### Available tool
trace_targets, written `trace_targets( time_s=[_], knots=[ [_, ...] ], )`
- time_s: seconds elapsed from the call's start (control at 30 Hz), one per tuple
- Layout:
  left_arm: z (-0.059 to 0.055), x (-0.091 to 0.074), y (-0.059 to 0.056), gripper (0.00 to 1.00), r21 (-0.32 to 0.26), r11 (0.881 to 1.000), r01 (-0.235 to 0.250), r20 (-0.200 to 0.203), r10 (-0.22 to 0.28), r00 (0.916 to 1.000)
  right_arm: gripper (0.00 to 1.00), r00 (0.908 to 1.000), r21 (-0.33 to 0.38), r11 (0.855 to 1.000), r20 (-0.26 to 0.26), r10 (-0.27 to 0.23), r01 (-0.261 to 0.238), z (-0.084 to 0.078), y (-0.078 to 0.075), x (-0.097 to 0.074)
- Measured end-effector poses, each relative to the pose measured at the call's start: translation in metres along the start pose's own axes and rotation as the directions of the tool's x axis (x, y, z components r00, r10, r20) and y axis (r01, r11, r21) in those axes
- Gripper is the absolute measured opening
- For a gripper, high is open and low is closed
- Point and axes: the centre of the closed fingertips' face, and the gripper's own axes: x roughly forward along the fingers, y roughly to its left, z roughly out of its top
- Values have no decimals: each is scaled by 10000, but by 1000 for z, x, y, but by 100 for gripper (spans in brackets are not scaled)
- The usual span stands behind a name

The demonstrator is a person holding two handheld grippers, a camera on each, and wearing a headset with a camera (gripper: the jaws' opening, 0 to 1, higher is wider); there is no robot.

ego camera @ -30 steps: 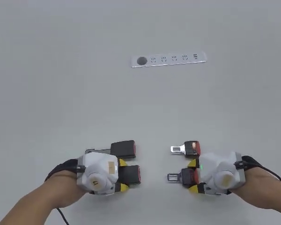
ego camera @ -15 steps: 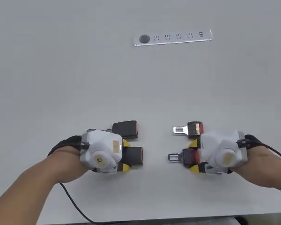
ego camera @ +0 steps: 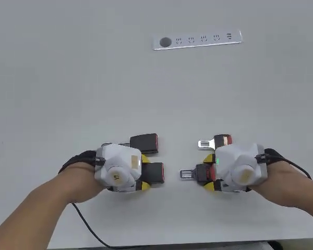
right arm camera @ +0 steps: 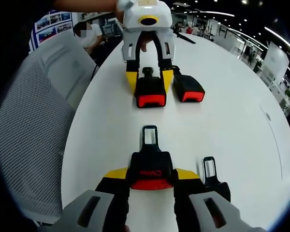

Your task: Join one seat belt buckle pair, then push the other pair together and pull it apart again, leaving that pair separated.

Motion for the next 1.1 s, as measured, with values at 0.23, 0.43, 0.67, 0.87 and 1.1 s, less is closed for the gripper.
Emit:
trace_targets(
  time_s=[0.23, 0.43, 0.67, 0.87, 1.1],
  knots=[
    [-1, 0, 0, 35, 50, 10000, 70, -43, -70, 10000, 32, 9995, 83, 10000, 319, -22, 19, 14, -2, 10],
    [0, 0, 0, 35, 68, 9998, 163, -54, -162, 9999, 32, 9988, 9, 10000, 492, 11, -11, 24, -3, 17],
    [2, 1, 0, 35, 76, 9997, 212, -44, -211, 9998, 32, 9973, 17, 10000, 733, 16, -17, 30, -5, 22],
    [4, 0, 0, 35, 50, 9996, 261, -64, -260, 9996, 32, 9977, -151, 9999, 670, 80, -70, 31, -5, 26],
    [5, -1, 1, 35, 13, 9998, 211, 38, -211, 9998, 32, 9977, -446, 9990, 669, 60, -30, 41, -3, 23]
  ],
)
